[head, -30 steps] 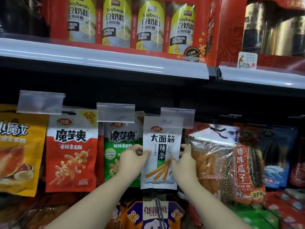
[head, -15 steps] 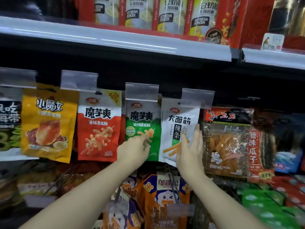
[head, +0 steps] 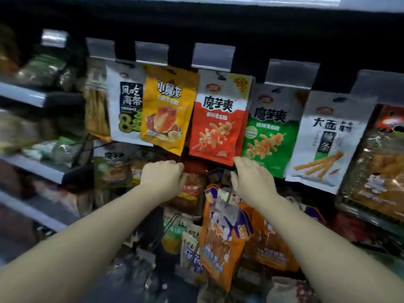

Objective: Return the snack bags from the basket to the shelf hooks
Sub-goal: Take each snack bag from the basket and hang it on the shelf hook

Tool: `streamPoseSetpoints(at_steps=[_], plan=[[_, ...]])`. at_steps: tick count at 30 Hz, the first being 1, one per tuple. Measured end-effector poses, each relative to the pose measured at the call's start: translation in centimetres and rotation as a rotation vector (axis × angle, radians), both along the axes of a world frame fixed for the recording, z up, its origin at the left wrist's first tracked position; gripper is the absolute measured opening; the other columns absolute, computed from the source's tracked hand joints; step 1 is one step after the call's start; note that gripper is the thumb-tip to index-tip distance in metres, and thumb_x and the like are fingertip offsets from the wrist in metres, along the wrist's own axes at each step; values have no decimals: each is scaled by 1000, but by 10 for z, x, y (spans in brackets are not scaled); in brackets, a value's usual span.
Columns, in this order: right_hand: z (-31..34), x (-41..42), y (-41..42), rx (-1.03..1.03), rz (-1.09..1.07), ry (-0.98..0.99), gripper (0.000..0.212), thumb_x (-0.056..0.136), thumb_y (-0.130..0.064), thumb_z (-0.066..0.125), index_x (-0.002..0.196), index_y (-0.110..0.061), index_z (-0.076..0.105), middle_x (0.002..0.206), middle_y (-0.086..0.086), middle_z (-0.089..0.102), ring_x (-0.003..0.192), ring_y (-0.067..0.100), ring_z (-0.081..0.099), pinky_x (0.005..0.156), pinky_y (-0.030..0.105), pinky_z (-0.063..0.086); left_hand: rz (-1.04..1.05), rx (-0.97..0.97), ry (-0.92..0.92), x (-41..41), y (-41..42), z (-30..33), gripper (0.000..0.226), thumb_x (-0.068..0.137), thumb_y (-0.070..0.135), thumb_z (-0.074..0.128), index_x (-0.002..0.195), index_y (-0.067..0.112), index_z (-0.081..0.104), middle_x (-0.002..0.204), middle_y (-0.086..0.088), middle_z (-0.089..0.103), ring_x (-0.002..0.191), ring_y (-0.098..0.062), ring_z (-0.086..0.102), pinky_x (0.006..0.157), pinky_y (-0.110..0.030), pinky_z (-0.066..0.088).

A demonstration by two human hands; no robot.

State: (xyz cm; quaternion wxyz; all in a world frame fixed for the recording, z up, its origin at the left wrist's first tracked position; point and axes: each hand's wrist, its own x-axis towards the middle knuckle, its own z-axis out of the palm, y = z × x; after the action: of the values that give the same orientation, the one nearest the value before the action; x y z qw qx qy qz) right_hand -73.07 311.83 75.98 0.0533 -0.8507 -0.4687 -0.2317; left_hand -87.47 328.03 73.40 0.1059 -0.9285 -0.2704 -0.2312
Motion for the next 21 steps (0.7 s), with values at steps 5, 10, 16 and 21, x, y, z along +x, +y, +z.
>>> streamPoseSetpoints(at_steps=[5,10,16,21], plan=[[-30,-61,65,-96,240,47,39,100,-34,36,135,-16,38,128,4,53,117,27,50,88,39,46,206,-75,95,-82,44,-41,35,97,45,36,102,23,61,96,1,67,86,-25,67,58,-29,44],[-78,-120,105,-183,332,133,38,99,-34,39,133,-17,40,127,5,54,118,28,50,89,38,44,375,-194,260,-163,78,-93,30,99,39,35,92,17,54,66,3,43,64,-25,51,48,-25,31],[-151,-176,143,-348,308,295,39,101,-32,36,137,-16,37,131,6,52,119,28,50,81,37,44,443,-341,348,-237,119,-182,29,98,33,39,108,20,62,101,-4,66,86,-28,64,65,-33,38],[-245,-210,170,-499,272,407,30,100,-30,39,125,-13,43,126,8,54,117,30,52,81,37,43,401,-473,491,-279,132,-274,30,97,38,40,114,23,61,108,-1,67,96,-27,65,67,-30,43]])
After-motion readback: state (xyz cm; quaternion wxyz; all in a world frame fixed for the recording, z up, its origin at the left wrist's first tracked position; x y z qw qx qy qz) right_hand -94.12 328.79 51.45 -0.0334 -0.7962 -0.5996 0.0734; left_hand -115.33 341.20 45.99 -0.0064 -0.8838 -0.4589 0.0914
